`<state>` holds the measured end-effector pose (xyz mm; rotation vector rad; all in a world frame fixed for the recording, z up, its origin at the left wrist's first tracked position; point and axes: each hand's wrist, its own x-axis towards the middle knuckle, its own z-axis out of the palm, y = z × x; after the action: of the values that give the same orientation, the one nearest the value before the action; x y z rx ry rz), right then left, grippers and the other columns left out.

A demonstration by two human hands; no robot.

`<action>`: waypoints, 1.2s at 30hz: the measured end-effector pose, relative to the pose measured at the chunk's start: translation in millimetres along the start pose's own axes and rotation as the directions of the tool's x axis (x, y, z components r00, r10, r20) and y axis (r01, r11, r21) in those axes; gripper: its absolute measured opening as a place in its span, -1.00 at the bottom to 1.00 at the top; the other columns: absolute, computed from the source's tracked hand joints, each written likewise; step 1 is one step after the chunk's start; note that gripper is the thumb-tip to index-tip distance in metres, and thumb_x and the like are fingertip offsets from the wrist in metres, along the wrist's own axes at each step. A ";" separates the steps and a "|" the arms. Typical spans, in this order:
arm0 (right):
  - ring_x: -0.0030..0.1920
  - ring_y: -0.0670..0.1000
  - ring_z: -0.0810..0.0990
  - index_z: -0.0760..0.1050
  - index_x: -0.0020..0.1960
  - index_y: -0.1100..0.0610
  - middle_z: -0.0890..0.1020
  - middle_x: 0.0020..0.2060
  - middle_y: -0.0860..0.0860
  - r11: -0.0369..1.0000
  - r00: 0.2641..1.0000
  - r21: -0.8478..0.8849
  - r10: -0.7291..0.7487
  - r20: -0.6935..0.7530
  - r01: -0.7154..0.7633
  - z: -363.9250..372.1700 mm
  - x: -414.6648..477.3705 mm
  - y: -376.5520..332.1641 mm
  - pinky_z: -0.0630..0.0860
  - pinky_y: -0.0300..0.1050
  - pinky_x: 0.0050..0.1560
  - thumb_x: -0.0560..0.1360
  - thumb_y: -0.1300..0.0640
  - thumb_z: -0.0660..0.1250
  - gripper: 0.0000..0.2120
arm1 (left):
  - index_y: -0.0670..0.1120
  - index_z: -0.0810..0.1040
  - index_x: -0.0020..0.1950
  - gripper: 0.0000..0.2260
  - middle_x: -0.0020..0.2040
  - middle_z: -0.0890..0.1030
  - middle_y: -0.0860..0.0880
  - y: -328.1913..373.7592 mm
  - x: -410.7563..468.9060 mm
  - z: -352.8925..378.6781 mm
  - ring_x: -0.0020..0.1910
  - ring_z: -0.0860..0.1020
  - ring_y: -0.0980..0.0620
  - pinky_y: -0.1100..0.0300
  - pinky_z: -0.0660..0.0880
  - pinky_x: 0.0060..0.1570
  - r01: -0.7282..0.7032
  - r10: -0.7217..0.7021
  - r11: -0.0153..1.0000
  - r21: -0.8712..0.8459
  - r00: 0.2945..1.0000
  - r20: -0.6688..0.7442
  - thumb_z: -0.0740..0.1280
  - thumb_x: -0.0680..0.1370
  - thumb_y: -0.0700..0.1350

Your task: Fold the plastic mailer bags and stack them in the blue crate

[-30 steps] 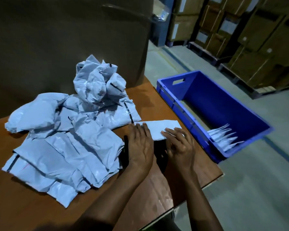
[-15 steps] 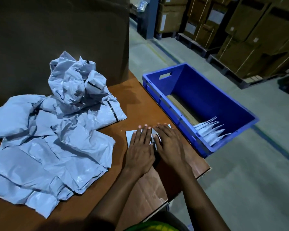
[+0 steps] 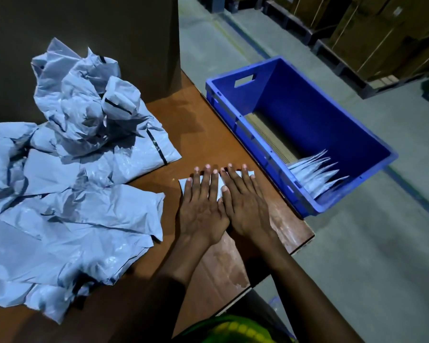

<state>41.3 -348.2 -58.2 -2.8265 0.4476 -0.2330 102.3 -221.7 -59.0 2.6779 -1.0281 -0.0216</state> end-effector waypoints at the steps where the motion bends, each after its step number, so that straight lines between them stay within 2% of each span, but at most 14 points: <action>1: 0.69 0.06 -0.08 0.14 0.68 0.01 0.16 0.67 -0.03 1.000 1.000 0.012 0.001 0.015 -0.002 -1.1 0.6 0.2 -0.02 0.12 0.66 0.74 -0.04 -0.02 -0.48 | -0.17 0.02 0.69 -0.39 0.70 -0.03 -0.17 -0.8 0.5 -0.1 0.68 -0.11 -0.17 -0.15 -0.02 0.63 0.000 0.000 1.000 0.005 1.000 0.018 -0.07 0.67 0.06; 7: 0.69 0.02 -0.17 0.07 0.70 -0.03 0.06 0.69 -0.06 0.999 0.997 0.034 -0.005 0.082 0.002 -3.9 -19.3 2.9 -0.15 0.00 0.66 0.74 -0.02 -0.03 -0.47 | -0.16 0.02 0.70 -0.41 0.70 -0.02 -0.17 3.2 -19.6 1.6 0.68 -0.11 -0.18 -0.17 -0.02 0.63 -0.049 0.049 0.998 0.029 0.999 -0.012 -0.03 0.67 0.00; 13: 0.66 -0.02 -0.33 -0.08 0.70 -0.14 -0.10 0.69 -0.14 0.997 0.978 0.067 0.025 0.206 -0.040 -8.8 6.8 4.7 -0.35 -0.15 0.57 0.73 -0.09 -0.10 -0.45 | -0.16 -0.01 0.70 -0.40 0.70 -0.06 -0.17 -1.3 0.3 5.0 0.68 -0.13 -0.18 -0.18 -0.02 0.62 -0.008 0.009 0.999 0.033 1.000 -0.003 -0.07 0.67 0.01; 21: 0.58 -0.07 -0.52 -0.29 0.67 -0.19 -0.33 0.64 -0.20 0.995 0.916 0.079 0.021 0.400 -0.057 -20.7 -0.9 9.0 -0.43 -0.06 0.55 0.75 -0.09 -0.10 -0.43 | -0.14 -0.02 0.70 -0.38 0.70 -0.06 -0.15 -3.1 -11.3 8.6 0.68 -0.15 -0.19 -0.20 -0.08 0.62 -0.042 0.040 0.999 0.028 0.998 0.038 -0.12 0.66 0.07; 24: 0.55 -0.07 -0.57 -0.34 0.66 -0.20 -0.39 0.62 -0.20 0.996 0.892 0.065 0.025 0.452 -0.061 -21.1 9.1 9.6 -0.45 -0.02 0.54 0.75 -0.12 -0.12 -0.43 | -0.11 -0.08 0.71 -0.38 0.70 -0.14 -0.13 -5.1 -4.1 10.5 0.67 -0.22 -0.18 -0.19 -0.15 0.62 -0.011 0.010 1.000 0.020 0.998 0.061 -0.15 0.66 0.08; 27: 0.56 -0.10 -0.54 -0.28 0.67 -0.22 -0.36 0.62 -0.23 0.989 0.883 0.130 0.000 0.469 -0.070 -23.1 12.0 12.6 -0.43 -0.03 0.53 0.75 -0.16 -0.07 -0.42 | -0.08 -0.19 0.70 -0.39 0.69 -0.27 -0.09 -8.4 -2.5 12.5 0.65 -0.33 -0.14 -0.16 -0.25 0.61 -0.015 0.013 1.000 0.025 0.996 0.086 -0.17 0.67 0.09; 29: 0.60 -0.11 -0.44 -0.11 0.69 -0.20 -0.23 0.66 -0.23 0.961 0.887 0.256 -0.022 0.461 -0.108 -27.0 13.5 16.7 -0.37 -0.04 0.55 0.75 -0.13 0.06 -0.42 | -0.07 -0.16 0.70 -0.39 0.69 -0.24 -0.08 -10.5 -4.9 12.1 0.65 -0.30 -0.14 -0.17 -0.22 0.62 -0.033 0.033 0.999 0.011 0.998 0.054 -0.15 0.68 0.09; 30: 0.63 -0.12 -0.31 0.05 0.69 -0.15 -0.09 0.67 -0.20 0.916 0.910 0.372 -0.018 0.415 -0.151 -30.0 12.4 18.4 -0.28 -0.07 0.57 0.74 -0.06 0.16 -0.43 | -0.07 -0.15 0.71 -0.39 0.70 -0.22 -0.07 -11.7 -6.8 11.4 0.66 -0.28 -0.14 -0.18 -0.19 0.62 -0.049 0.049 0.999 0.007 0.998 0.040 -0.14 0.68 0.09; 32: 0.62 -0.13 0.08 0.41 0.57 0.04 0.29 0.61 -0.06 0.775 0.974 0.605 0.054 0.221 -0.180 -35.9 4.7 19.6 0.04 -0.23 0.58 0.68 0.11 0.35 -0.53 | -0.07 -0.13 0.71 -0.40 0.71 -0.18 -0.07 -14.2 -11.7 9.8 0.67 -0.24 -0.13 -0.20 -0.12 0.62 -0.089 0.089 0.996 0.004 0.996 0.011 -0.12 0.69 0.09; 33: 0.55 -0.14 0.27 0.53 0.48 0.10 0.45 0.52 -0.01 0.757 0.989 0.637 0.110 0.100 -0.148 -39.4 -1.6 18.3 0.22 -0.32 0.50 0.64 0.16 0.40 -0.60 | -0.07 -0.11 0.71 -0.40 0.71 -0.15 -0.07 -15.3 -13.8 8.8 0.68 -0.21 -0.12 -0.20 -0.11 0.62 -0.109 0.109 0.994 -0.003 0.994 -0.011 -0.10 0.70 0.10; 34: 0.44 -0.13 0.43 0.61 0.39 0.11 0.58 0.40 0.00 0.801 0.988 0.588 0.151 -0.020 -0.111 -41.9 -8.9 16.3 0.37 -0.33 0.40 0.62 0.16 0.43 -0.66 | -0.08 -0.07 0.71 -0.40 0.71 -0.11 -0.08 -16.1 -15.1 7.4 0.68 -0.18 -0.12 -0.19 -0.09 0.63 -0.121 0.120 0.993 -0.019 0.992 -0.038 -0.07 0.70 0.10; 36: 0.22 -0.06 0.57 0.70 0.24 0.10 0.69 0.15 -0.02 0.929 0.969 0.364 0.142 -0.203 -0.060 -39.7 -24.5 11.6 0.53 -0.18 0.18 0.59 0.12 0.46 -0.76 | -0.10 0.12 0.69 -0.44 0.70 0.05 -0.12 -16.0 -19.7 5.3 0.69 -0.05 -0.14 -0.16 -0.02 0.63 -0.115 0.107 0.991 -0.065 0.988 -0.113 0.03 0.72 0.09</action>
<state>7.1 -360.4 -26.7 -2.4231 0.5376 -0.5600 97.4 -198.6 -69.8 2.5242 -1.1185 0.1067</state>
